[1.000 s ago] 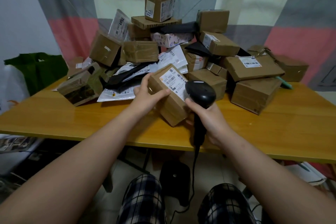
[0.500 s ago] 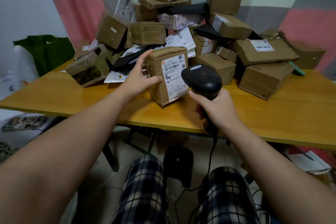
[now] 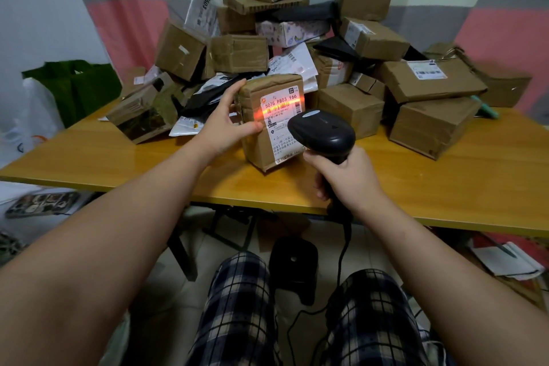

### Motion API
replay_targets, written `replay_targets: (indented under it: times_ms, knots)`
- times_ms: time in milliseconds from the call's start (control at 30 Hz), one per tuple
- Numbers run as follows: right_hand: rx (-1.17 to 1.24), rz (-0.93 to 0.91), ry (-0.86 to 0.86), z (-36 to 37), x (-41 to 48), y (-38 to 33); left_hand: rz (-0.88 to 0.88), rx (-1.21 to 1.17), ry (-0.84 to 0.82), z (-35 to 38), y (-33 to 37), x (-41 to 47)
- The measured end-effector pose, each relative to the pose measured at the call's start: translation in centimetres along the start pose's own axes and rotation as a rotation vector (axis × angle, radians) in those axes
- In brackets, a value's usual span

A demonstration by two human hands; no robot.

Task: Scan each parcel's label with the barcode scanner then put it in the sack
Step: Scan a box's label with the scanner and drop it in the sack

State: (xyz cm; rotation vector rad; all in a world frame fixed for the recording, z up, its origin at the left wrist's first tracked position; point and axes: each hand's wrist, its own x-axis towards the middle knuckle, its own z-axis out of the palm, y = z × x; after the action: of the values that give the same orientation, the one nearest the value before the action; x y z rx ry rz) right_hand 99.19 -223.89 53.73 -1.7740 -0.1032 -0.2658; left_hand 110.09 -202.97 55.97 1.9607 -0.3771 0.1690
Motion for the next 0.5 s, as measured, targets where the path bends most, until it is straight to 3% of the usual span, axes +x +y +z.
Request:
replay_targets:
  times_ms: [500]
  knots:
    - [0.001,0.016,0.017,-0.22,-0.43,-0.14,0.005,-0.020,0.018,0.17,-0.05,0.10]
